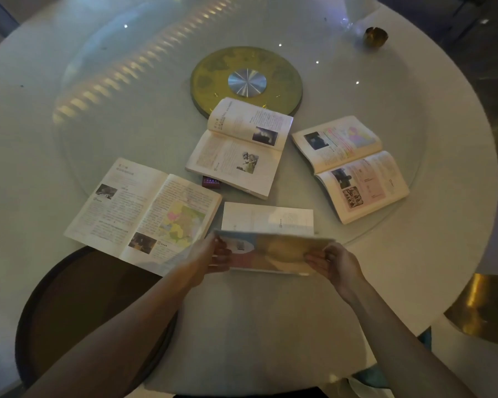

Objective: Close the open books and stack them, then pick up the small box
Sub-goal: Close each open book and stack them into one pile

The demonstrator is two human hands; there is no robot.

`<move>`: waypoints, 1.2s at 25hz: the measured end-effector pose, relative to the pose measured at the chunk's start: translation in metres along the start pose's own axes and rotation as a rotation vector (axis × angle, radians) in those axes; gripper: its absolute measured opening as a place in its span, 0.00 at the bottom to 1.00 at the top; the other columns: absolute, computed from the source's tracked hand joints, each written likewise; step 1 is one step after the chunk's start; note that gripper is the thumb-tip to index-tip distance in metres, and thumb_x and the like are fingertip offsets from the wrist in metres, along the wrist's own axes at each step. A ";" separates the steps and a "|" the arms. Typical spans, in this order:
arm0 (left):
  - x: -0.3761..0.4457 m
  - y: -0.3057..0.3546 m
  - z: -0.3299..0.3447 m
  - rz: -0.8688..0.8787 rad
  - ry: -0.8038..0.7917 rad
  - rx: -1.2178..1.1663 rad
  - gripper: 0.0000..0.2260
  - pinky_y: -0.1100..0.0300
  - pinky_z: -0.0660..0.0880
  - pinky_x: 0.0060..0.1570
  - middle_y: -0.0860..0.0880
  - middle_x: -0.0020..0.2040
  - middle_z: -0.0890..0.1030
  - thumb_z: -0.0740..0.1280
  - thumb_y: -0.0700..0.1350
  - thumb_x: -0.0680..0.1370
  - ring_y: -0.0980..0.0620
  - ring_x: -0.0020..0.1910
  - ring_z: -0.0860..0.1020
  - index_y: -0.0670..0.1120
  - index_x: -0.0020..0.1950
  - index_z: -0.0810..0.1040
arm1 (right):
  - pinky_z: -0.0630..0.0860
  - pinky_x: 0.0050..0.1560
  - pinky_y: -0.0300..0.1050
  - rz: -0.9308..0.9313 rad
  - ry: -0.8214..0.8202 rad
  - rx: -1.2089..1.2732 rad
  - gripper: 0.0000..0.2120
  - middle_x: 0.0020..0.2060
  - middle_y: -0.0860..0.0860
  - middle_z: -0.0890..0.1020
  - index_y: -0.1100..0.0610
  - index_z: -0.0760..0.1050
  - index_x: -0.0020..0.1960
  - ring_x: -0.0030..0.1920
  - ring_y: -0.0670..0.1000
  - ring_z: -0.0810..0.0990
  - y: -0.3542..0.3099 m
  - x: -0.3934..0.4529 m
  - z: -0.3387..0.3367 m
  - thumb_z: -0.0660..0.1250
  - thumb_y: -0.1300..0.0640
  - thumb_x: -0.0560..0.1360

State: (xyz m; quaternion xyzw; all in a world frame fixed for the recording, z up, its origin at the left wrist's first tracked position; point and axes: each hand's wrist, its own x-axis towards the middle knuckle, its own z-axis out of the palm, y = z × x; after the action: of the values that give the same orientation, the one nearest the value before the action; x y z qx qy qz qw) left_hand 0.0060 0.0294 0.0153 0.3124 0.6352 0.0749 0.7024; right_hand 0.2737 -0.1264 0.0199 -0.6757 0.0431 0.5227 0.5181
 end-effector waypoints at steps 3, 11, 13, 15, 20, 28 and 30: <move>0.002 -0.010 0.006 -0.003 0.027 -0.040 0.26 0.48 0.84 0.44 0.38 0.52 0.84 0.56 0.62 0.82 0.40 0.49 0.84 0.40 0.54 0.79 | 0.80 0.58 0.57 0.029 0.004 -0.082 0.12 0.45 0.64 0.84 0.63 0.79 0.51 0.47 0.62 0.84 -0.007 0.018 0.006 0.59 0.60 0.81; -0.008 -0.064 0.042 -0.146 0.068 -0.017 0.14 0.55 0.82 0.36 0.41 0.46 0.79 0.66 0.51 0.82 0.45 0.40 0.80 0.39 0.57 0.76 | 0.76 0.56 0.54 -0.397 0.153 -1.305 0.22 0.63 0.61 0.79 0.59 0.73 0.67 0.63 0.63 0.78 -0.020 0.067 0.018 0.70 0.52 0.75; -0.010 -0.068 0.054 -0.121 0.053 -0.066 0.08 0.58 0.80 0.34 0.43 0.43 0.76 0.67 0.48 0.81 0.48 0.38 0.77 0.43 0.50 0.75 | 0.70 0.70 0.58 -0.582 0.020 -1.462 0.31 0.76 0.58 0.69 0.56 0.63 0.78 0.75 0.61 0.67 -0.023 0.078 0.027 0.68 0.53 0.78; -0.011 -0.066 0.065 -0.084 0.068 -0.079 0.07 0.58 0.77 0.35 0.44 0.40 0.75 0.68 0.45 0.81 0.48 0.38 0.75 0.45 0.45 0.74 | 0.67 0.73 0.60 -0.634 -0.058 -1.610 0.30 0.77 0.55 0.69 0.54 0.62 0.79 0.76 0.59 0.67 -0.025 0.086 0.033 0.66 0.51 0.79; -0.002 -0.060 0.074 0.024 0.255 0.032 0.07 0.51 0.80 0.47 0.43 0.44 0.79 0.69 0.46 0.79 0.46 0.42 0.80 0.43 0.47 0.76 | 0.75 0.57 0.56 -0.578 0.063 -1.600 0.13 0.58 0.58 0.80 0.57 0.77 0.59 0.59 0.63 0.79 -0.013 0.075 0.013 0.64 0.51 0.79; 0.001 -0.040 0.085 0.276 0.262 0.361 0.11 0.69 0.72 0.34 0.49 0.52 0.84 0.64 0.44 0.81 0.59 0.42 0.80 0.43 0.59 0.83 | 0.71 0.42 0.48 -0.231 0.040 -1.164 0.09 0.44 0.54 0.82 0.56 0.73 0.46 0.45 0.57 0.79 0.040 0.037 -0.027 0.71 0.53 0.76; 0.002 -0.036 0.080 0.307 0.233 0.390 0.12 0.65 0.77 0.38 0.50 0.53 0.84 0.64 0.44 0.81 0.59 0.44 0.80 0.43 0.61 0.82 | 0.79 0.42 0.53 -0.185 0.015 -1.082 0.10 0.40 0.54 0.82 0.55 0.71 0.43 0.42 0.59 0.81 0.051 0.031 -0.026 0.71 0.52 0.75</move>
State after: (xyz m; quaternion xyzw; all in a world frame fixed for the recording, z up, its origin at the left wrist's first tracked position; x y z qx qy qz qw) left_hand 0.0706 -0.0254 -0.0060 0.5237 0.6595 0.0919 0.5314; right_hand 0.2745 -0.1543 -0.0387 -0.8503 -0.2877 0.4179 0.1400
